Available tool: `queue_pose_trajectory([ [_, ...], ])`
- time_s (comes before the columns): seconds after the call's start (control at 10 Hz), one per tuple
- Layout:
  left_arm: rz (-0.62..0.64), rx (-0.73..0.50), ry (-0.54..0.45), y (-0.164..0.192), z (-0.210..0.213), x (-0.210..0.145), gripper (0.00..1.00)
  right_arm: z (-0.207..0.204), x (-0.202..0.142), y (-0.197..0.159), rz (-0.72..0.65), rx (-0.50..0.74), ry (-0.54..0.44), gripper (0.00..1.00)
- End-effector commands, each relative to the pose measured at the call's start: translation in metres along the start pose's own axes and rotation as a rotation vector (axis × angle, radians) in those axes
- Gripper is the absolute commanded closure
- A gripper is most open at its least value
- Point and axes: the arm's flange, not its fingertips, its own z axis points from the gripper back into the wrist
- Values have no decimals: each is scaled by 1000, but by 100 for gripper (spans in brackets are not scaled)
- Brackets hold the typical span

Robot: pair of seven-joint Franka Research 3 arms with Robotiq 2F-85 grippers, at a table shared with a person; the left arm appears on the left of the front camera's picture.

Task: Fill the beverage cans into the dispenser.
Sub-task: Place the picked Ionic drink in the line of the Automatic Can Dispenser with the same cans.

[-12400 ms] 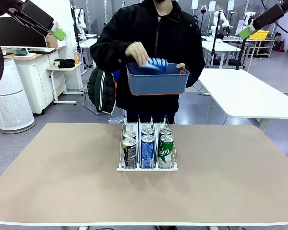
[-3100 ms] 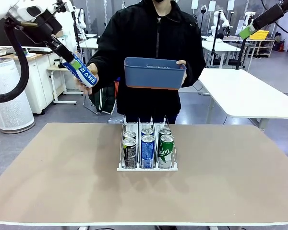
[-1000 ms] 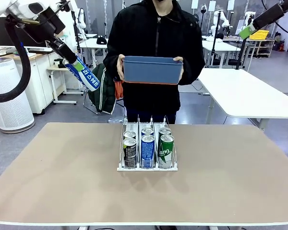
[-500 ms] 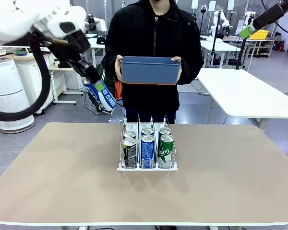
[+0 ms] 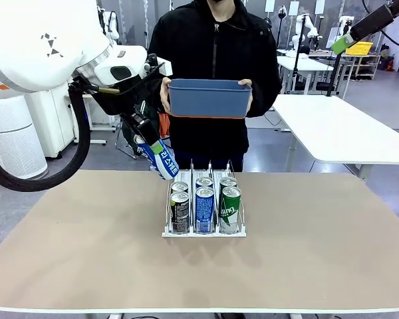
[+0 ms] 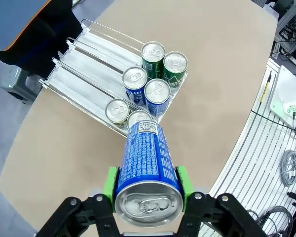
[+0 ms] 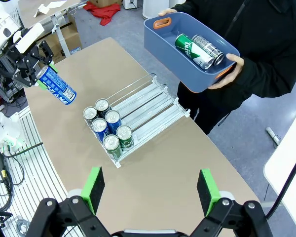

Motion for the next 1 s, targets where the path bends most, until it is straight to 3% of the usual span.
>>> queue_pose_trajectory([
  [0.0, 14, 19, -13, 6, 9, -1, 42, 0, -1, -1, -3, 6, -7, 0],
  [0.3, 5, 4, -2, 4, 2, -2, 42, 0, -1, -1, -3, 6, -7, 0],
  [0.4, 72, 59, 11, 1, 2, 0, 42, 0, -1, -1, -3, 6, -7, 0],
  [0.7, 130, 182, 55, -33, -17, 9, 42, 0, -1, -1, -3, 6, -7, 0],
  [0.9, 135, 200, 38, -55, -39, 12, 42, 0, -1, -1, -3, 6, -7, 0],
])
